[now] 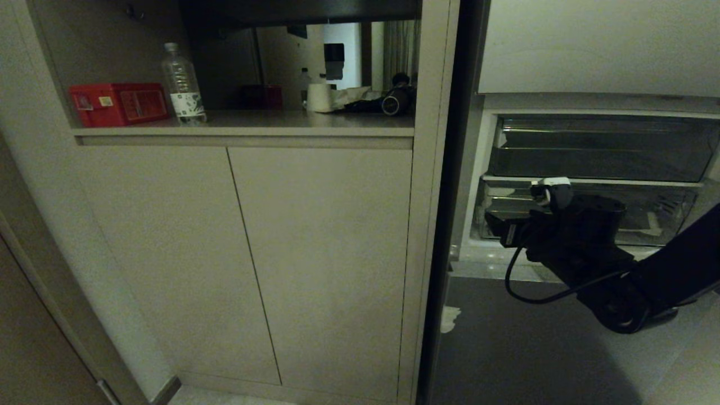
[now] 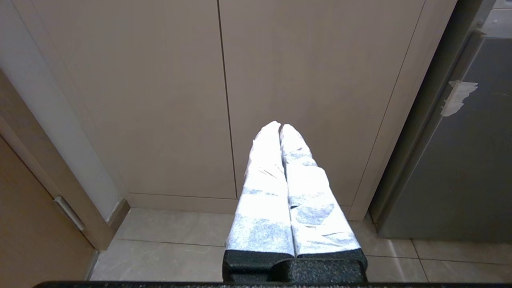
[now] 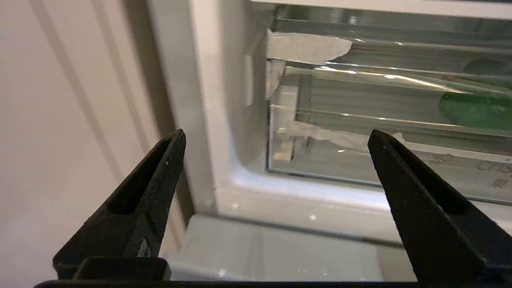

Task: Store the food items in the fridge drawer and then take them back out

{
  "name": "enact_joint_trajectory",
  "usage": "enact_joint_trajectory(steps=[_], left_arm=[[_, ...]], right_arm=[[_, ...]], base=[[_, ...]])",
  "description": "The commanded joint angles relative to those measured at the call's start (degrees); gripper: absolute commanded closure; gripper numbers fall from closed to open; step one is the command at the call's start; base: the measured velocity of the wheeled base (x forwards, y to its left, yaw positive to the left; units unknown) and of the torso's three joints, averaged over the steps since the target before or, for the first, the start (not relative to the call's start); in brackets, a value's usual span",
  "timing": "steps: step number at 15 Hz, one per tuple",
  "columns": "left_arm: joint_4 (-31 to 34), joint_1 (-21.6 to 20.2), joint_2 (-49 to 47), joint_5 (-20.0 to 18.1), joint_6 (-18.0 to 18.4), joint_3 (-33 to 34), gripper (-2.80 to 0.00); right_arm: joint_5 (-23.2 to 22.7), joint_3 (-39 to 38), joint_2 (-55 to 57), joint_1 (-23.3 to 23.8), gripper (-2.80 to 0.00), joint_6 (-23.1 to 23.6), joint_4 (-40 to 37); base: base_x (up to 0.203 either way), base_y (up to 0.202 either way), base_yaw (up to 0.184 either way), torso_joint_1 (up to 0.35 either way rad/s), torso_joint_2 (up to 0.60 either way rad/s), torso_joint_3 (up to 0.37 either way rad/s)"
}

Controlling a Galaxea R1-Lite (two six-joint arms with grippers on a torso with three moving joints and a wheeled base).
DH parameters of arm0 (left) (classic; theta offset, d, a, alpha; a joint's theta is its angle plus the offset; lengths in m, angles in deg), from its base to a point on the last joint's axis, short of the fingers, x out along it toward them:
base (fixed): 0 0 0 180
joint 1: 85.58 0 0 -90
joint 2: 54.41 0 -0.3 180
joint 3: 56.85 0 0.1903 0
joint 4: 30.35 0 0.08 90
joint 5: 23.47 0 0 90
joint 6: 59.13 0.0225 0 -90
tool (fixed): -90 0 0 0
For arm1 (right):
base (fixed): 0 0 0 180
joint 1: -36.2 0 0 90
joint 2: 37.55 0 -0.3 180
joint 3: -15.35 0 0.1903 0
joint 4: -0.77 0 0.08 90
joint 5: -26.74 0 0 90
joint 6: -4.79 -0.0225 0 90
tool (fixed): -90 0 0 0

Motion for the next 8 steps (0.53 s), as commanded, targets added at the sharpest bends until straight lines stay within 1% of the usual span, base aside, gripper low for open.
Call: enact_joint_trajectory(steps=[1,3,8], left_arm=[[0.06,0.0,-0.02,0.02,-0.01,0.03,0.0],[0.09,0.0,-0.02,0.02,-0.01,0.03,0.0],[0.04,0.0,-0.02,0.02,-0.01,0.03,0.0]], right_arm=[[1.83,4.34,4.71,-0.17,-2.8,0.04,0.27],[3.48,7.59,6.71,-0.15,-2.8,0.12,-0.21],[3.85,12.97,7.58,-0.02,-2.8,0.04,-4.83]], base=[[0.0,0.0,0.0,0.0,0.0,0.0],[0.0,0.0,0.0,0.0,0.0,0.0],[0.0,0.0,0.0,0.0,0.0,0.0]])
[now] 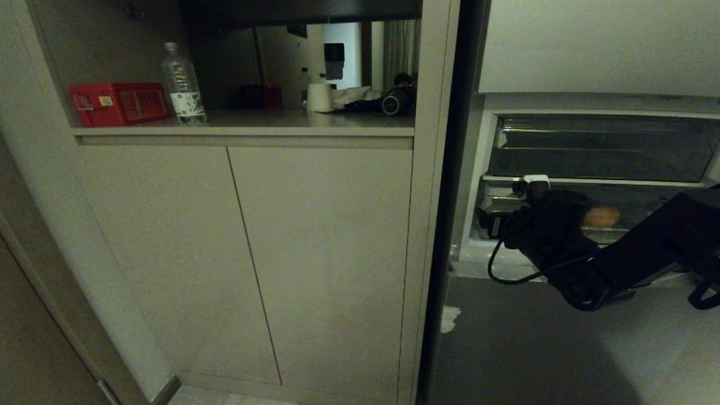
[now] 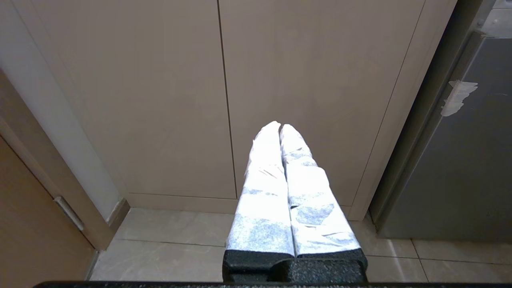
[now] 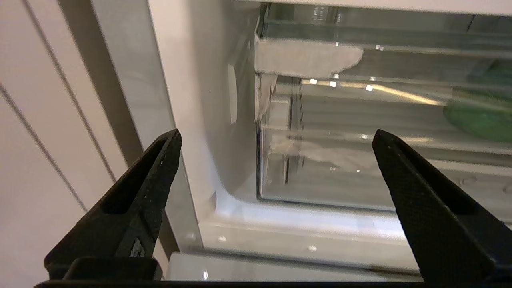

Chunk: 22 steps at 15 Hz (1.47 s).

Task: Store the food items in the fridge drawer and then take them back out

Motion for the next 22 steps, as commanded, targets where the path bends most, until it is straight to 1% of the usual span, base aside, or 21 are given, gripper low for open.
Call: enact_joint_trajectory(steps=[1,5,8,14,22], left_arm=[[0.06,0.0,-0.02,0.02,-0.01,-0.02,0.0],[0.1,0.0,-0.02,0.02,-0.01,-0.06,0.0],[0.02,0.0,-0.02,0.02,-0.01,0.03,0.0],[0.02,0.0,-0.02,0.02,-0.01,0.03,0.0],[0.1,0.0,-0.02,0.02,-0.01,0.03,0.0]], right_arm=[[0.04,2.27,0.74,0.13,-2.8,0.04,-0.55],[0.04,5.85,3.15,0.24,-2.8,-0.05,-1.74],[2.21,8.96,4.69,0.31,-2.8,-0.05,-1.91],[2.51,5.68,2.47,0.41,-2.8,-0.62,-1.74],[2.77,7.56,4.6,0.67,-2.8,-0.56,-1.91]], base=[[0.0,0.0,0.0,0.0,0.0,0.0],[0.0,0.0,0.0,0.0,0.0,0.0],[0.0,0.0,0.0,0.0,0.0,0.0],[0.0,0.0,0.0,0.0,0.0,0.0],[0.0,0.0,0.0,0.0,0.0,0.0]])
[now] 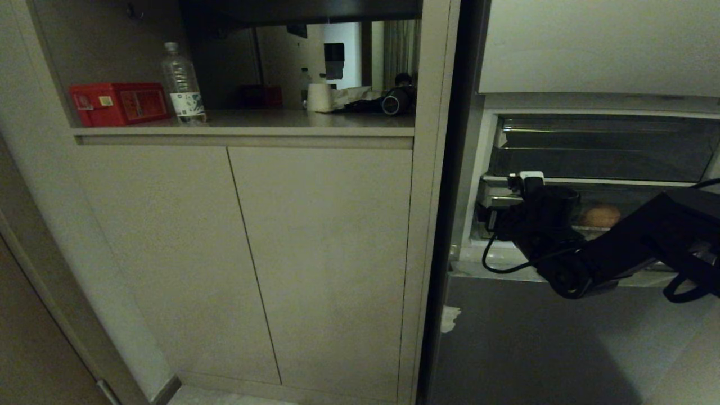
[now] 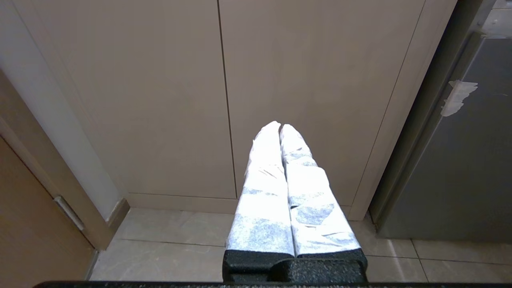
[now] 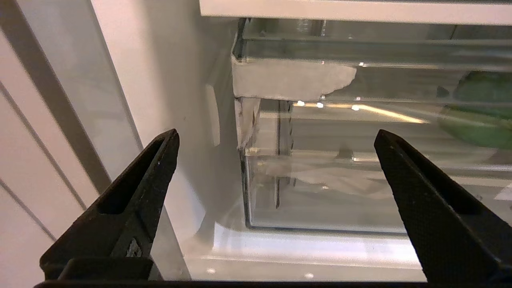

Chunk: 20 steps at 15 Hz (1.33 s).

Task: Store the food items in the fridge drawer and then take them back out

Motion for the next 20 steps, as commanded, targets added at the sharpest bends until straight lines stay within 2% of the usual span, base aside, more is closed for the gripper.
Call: enact_joint_trajectory(steps=[1,10,19,20], left_arm=[[0.04,0.0,-0.02,0.02,-0.01,0.03,0.0],[0.07,0.0,-0.02,0.02,-0.01,-0.05,0.0],[0.04,0.0,-0.02,0.02,-0.01,-0.01,0.0],[0.08,0.0,-0.02,0.02,-0.01,-0.02,0.0]], right_arm=[[0.88,1.27,1.2,0.04,-2.8,0.17,0.32],[1.15,5.48,3.16,0.3,-2.8,0.18,-1.18],[1.24,6.28,3.42,0.39,-2.8,0.18,-1.18],[1.24,6.36,3.42,0.39,0.0,0.18,-1.18]], base=[[0.0,0.0,0.0,0.0,0.0,0.0],[0.0,0.0,0.0,0.0,0.0,0.0],[0.0,0.0,0.0,0.0,0.0,0.0],[0.0,0.0,0.0,0.0,0.0,0.0]])
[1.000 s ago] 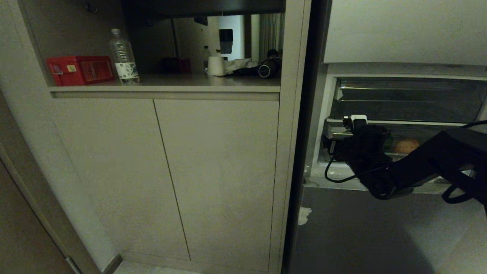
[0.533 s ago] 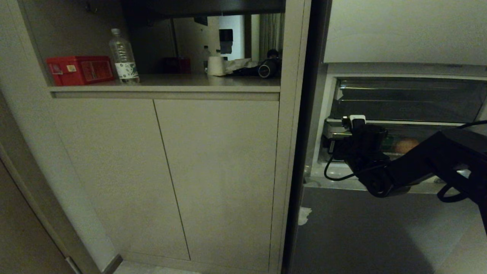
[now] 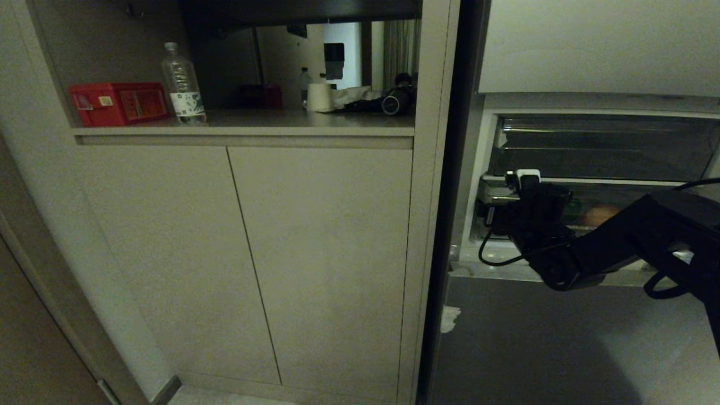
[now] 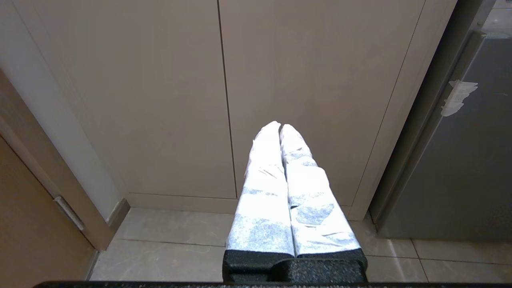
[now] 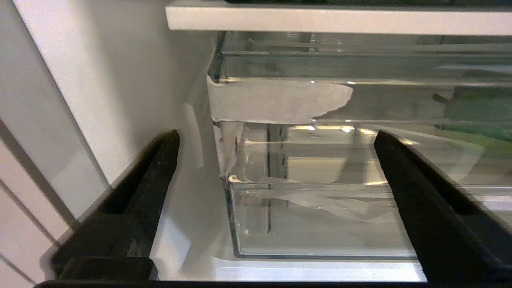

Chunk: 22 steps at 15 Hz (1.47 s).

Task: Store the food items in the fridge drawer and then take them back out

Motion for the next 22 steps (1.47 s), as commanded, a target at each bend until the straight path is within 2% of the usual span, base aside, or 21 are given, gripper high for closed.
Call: enact_joint_trajectory(steps=[1,5,10,14,18,22], left_arm=[[0.02,0.0,-0.02,0.02,-0.01,0.03,0.0],[0.07,0.0,-0.02,0.02,-0.01,-0.04,0.0],[0.05,0.0,-0.02,0.02,-0.01,-0.03,0.0],[0.08,0.0,-0.02,0.02,-0.01,0.03,0.0],[0.06,0.0,-0.02,0.02,-0.01,0.03,0.0],[0.06,0.0,-0.02,0.02,-0.01,0.03,0.0]], right_arm=[[0.12,0.15,-0.25,-0.17,0.0,0.01,0.36],[0.38,1.68,-0.25,-0.98,0.0,0.0,-1.5],[1.39,3.3,-0.25,-4.21,0.0,0.01,-3.32],[2.4,3.05,-0.32,-4.37,0.0,-0.03,-3.59],[2.32,-2.66,-5.18,-4.38,0.0,-0.23,-3.41],[2.22,-12.3,-12.99,-5.3,0.0,-1.2,-3.33]], base=[[0.0,0.0,0.0,0.0,0.0,0.0],[0.0,0.0,0.0,0.0,0.0,0.0],[0.0,0.0,0.0,0.0,0.0,0.0],[0.0,0.0,0.0,0.0,0.0,0.0],[0.0,0.0,0.0,0.0,0.0,0.0],[0.0,0.0,0.0,0.0,0.0,0.0]])
